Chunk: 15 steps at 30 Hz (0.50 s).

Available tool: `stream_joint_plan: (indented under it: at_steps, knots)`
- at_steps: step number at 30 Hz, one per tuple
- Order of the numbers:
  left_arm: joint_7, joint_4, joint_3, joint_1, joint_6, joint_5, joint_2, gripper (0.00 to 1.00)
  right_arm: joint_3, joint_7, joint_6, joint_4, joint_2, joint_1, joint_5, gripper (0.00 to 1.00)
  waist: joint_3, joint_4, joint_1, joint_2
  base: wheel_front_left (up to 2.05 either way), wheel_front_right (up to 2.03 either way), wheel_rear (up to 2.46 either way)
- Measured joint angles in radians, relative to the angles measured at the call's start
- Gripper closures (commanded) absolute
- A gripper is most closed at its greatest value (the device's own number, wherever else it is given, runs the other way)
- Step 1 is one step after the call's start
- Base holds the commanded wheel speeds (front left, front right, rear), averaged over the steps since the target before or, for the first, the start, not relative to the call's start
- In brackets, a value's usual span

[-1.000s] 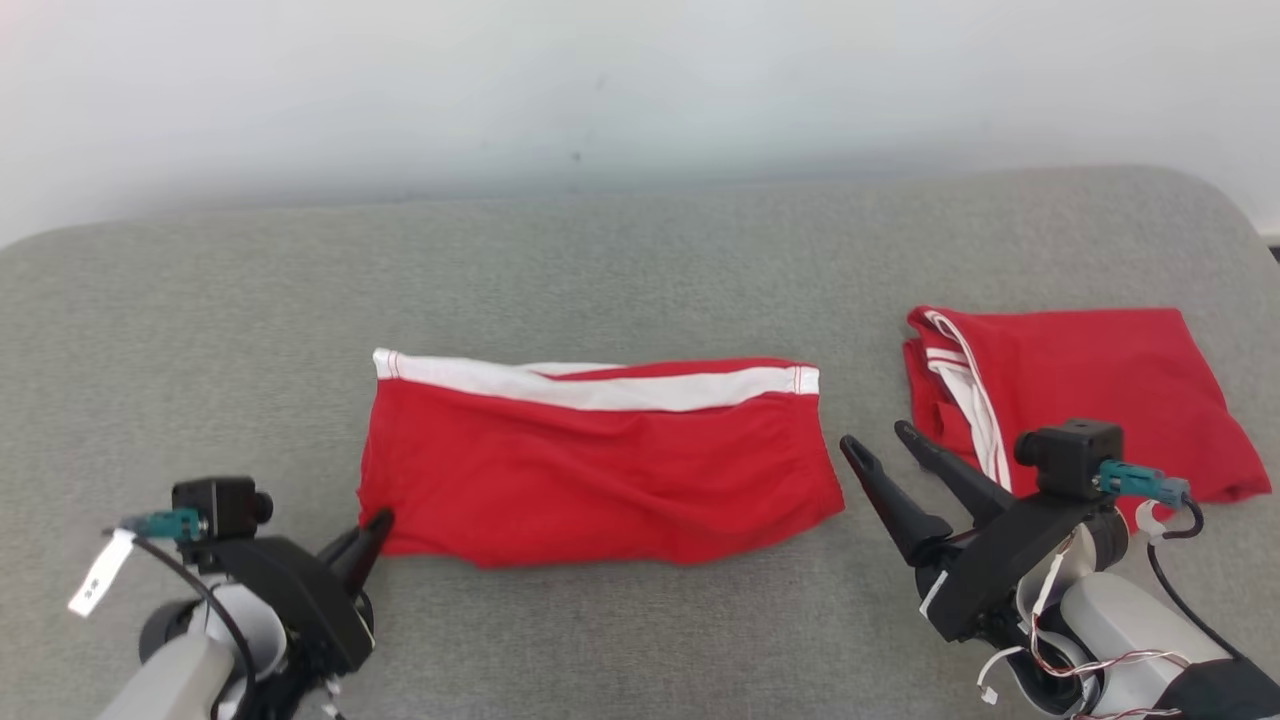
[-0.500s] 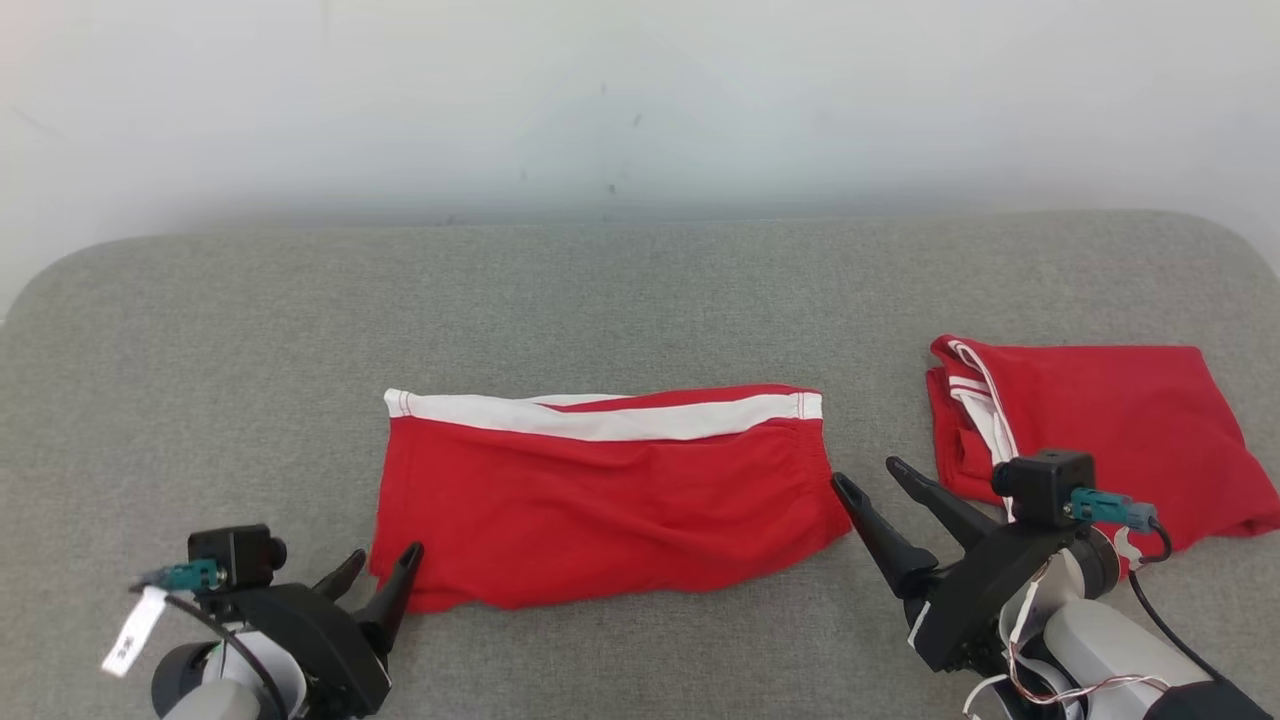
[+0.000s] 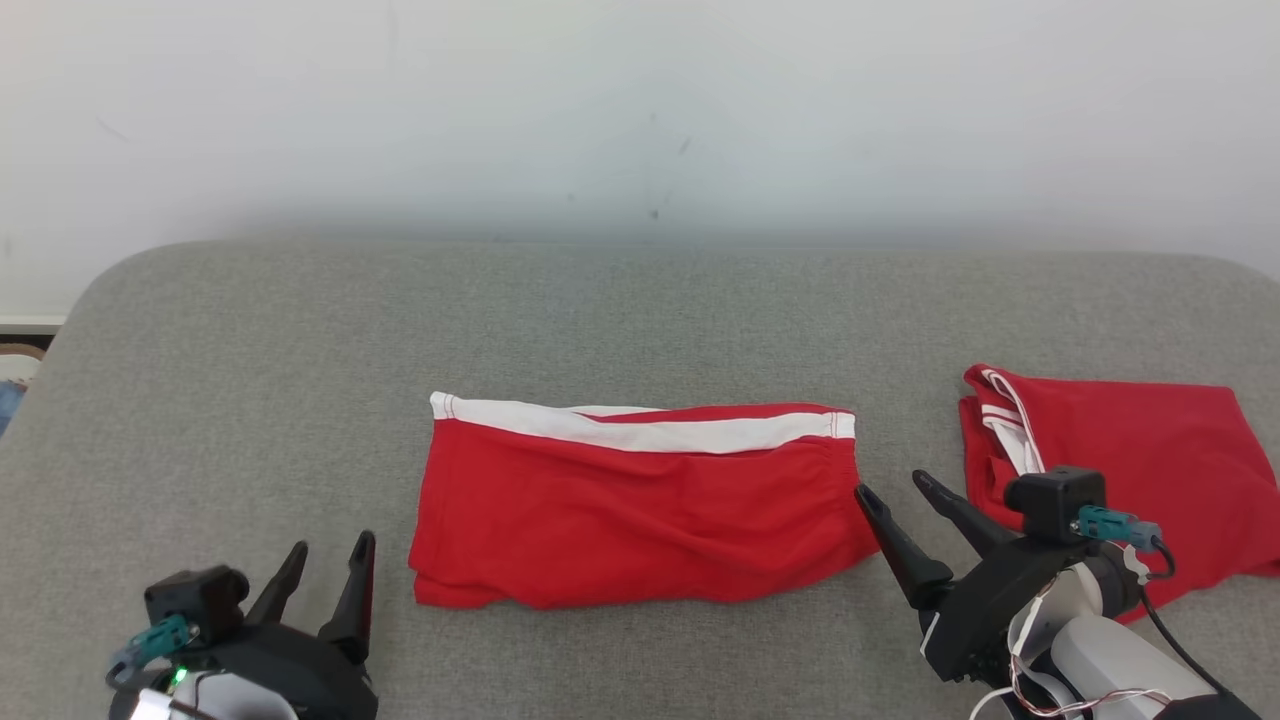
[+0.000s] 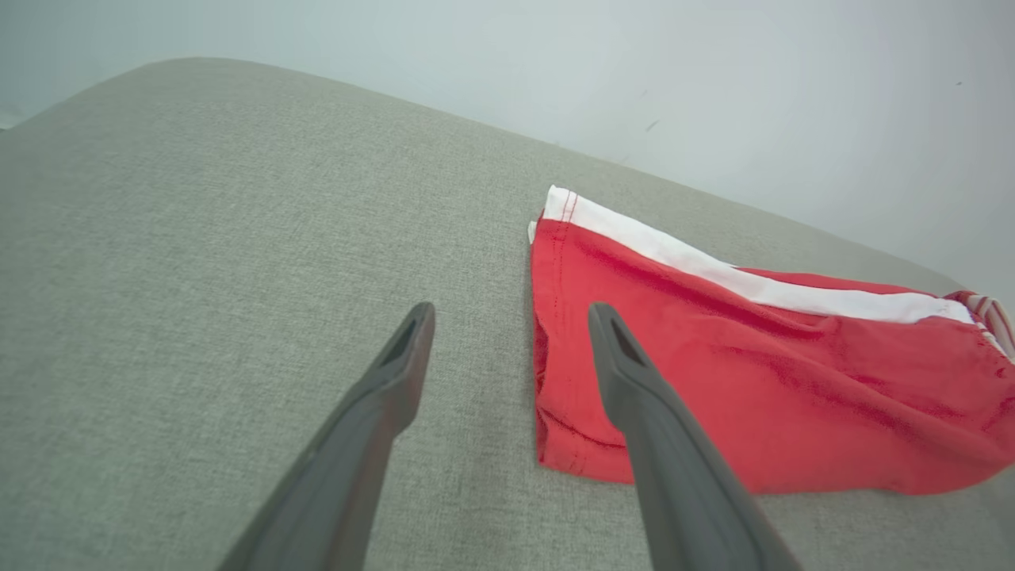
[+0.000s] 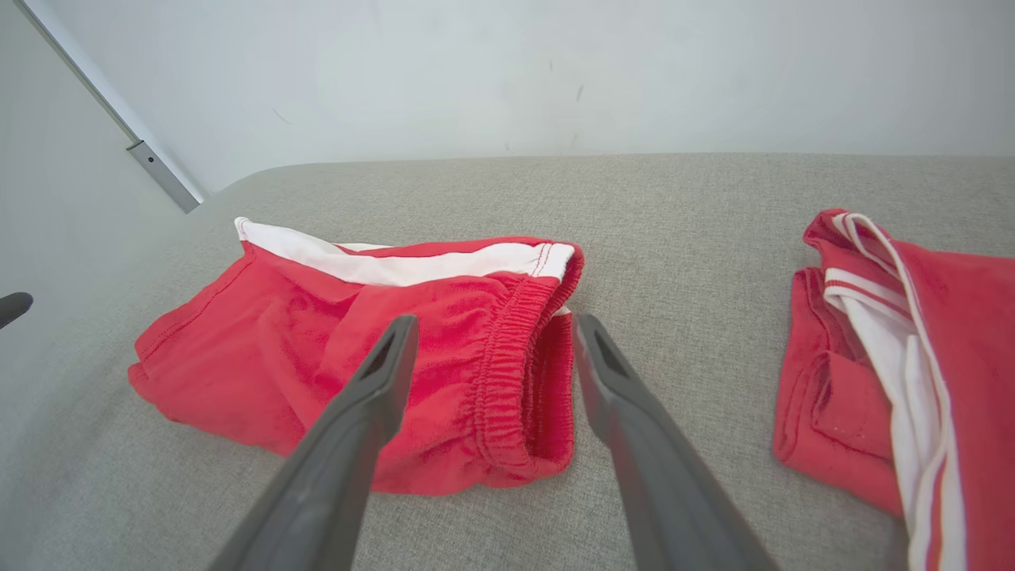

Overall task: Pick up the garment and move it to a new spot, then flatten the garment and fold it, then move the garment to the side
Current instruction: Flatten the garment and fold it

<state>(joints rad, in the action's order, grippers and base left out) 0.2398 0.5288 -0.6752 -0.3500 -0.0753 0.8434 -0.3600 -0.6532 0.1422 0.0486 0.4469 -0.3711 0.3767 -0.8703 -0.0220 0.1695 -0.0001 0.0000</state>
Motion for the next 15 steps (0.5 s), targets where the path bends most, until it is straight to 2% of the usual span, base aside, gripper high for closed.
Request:
stream_joint_plan:
  at_steps: [2,9,15]
  knots:
    - [0.000,-0.018,0.012,0.026,-0.019,-0.006,-0.013,0.00,0.000,0.002,-0.012,0.006,0.005,0.000,0.003,0.00,0.005,0.006,0.0000,0.0000,0.00,0.00,0.00]
    - [0.009,-0.121,0.046,0.065,-0.040,-0.073,-0.023,0.00,0.013,0.013,-0.049,0.055,0.001,0.003,0.020,0.00,0.006,0.032,0.0000,0.0000,0.00,0.00,0.00]
    - [0.011,-0.209,0.080,0.119,-0.048,-0.112,-0.028,0.00,0.014,0.007,-0.059,0.108,-0.003,0.022,0.024,0.00,0.002,0.065,0.0001,0.0000,0.00,0.00,0.00]
